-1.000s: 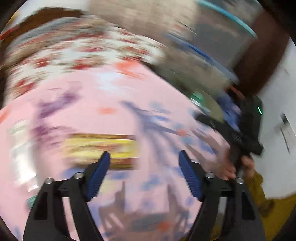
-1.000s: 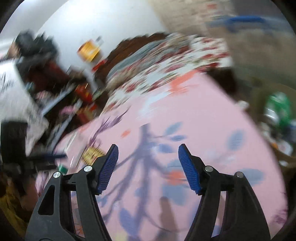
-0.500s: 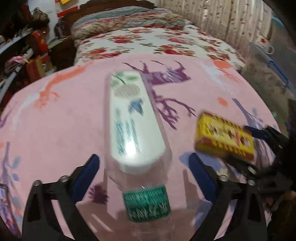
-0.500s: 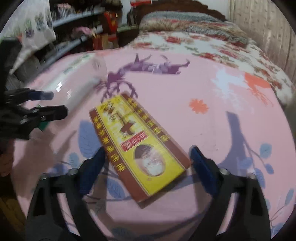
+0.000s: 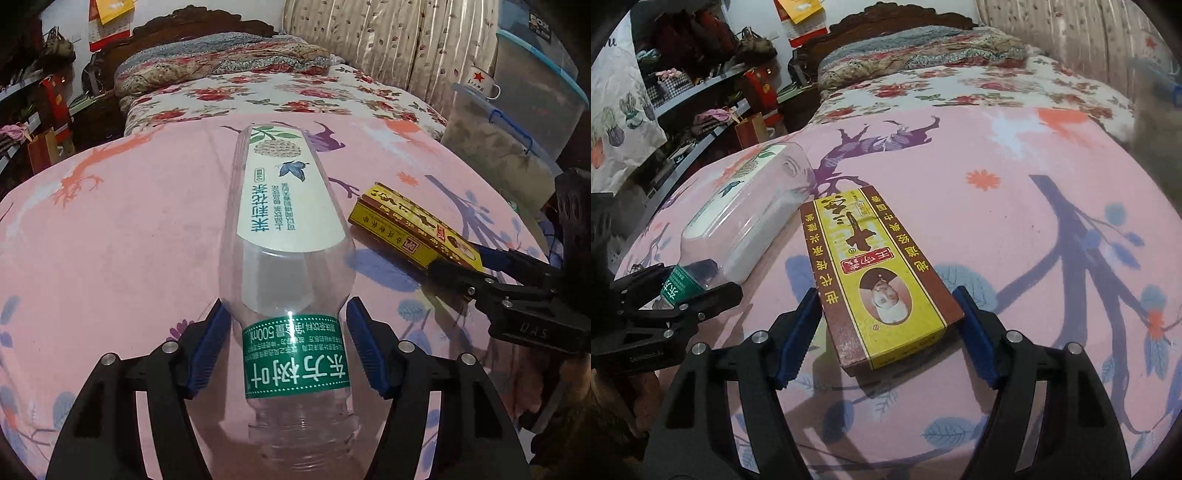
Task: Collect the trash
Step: 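Close left gripper on the water bottle while right closes on the yellow box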
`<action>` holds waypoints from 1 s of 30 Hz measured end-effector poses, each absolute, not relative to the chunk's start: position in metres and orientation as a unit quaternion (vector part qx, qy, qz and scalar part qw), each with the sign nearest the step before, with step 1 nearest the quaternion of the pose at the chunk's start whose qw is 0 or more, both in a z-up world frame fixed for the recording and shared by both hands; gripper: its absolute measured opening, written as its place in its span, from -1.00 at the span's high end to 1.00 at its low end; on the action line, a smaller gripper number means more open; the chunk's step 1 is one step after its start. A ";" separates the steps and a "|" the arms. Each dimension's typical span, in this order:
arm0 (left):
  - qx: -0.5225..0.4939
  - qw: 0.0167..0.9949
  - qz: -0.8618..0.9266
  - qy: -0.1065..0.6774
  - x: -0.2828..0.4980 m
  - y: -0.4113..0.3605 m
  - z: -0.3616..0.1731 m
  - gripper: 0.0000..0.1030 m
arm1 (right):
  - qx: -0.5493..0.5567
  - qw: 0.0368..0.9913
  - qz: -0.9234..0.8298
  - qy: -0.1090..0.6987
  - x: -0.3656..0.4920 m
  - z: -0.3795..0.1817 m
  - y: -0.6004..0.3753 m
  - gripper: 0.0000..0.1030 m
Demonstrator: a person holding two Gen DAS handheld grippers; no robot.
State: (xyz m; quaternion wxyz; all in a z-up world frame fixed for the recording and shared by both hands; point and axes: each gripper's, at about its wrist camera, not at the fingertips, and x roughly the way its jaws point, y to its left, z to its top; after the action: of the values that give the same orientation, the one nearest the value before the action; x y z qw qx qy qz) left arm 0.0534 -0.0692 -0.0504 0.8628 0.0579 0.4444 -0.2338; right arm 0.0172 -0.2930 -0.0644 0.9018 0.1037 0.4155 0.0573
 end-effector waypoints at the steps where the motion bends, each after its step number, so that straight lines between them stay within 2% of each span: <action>1: 0.052 0.862 -0.237 0.445 0.054 -0.067 -0.050 -0.20 | 0.105 0.902 0.058 0.415 0.017 -0.065 -0.293 -0.42; 30: 0.020 0.858 -0.255 0.446 0.057 -0.060 -0.050 -0.27 | 0.104 0.902 0.057 0.415 0.015 -0.065 -0.295 -0.43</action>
State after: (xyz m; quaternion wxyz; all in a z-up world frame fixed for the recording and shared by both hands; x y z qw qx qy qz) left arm 0.0569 -0.0602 -0.0496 0.8580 0.0198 0.4457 -0.2547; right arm 0.0150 -0.2947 -0.0655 0.9020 0.1037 0.4151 0.0568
